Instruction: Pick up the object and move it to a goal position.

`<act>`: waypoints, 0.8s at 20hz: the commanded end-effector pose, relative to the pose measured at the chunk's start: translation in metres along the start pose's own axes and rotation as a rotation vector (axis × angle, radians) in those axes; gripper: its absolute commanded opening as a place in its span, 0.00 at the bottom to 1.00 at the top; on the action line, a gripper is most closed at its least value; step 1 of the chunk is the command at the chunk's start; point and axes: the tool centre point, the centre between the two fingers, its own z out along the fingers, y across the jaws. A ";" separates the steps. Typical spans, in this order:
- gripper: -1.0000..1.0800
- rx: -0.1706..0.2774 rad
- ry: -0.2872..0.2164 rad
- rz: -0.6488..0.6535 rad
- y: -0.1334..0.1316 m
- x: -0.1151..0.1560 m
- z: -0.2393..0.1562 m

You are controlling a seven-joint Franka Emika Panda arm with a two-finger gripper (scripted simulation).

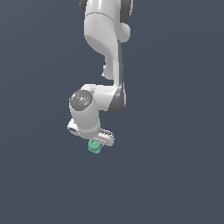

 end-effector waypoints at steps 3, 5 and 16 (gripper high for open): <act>0.96 0.000 -0.001 0.001 0.000 -0.001 0.020; 0.96 0.000 -0.001 0.002 0.000 -0.001 0.031; 0.00 0.000 0.000 0.003 0.001 0.001 0.046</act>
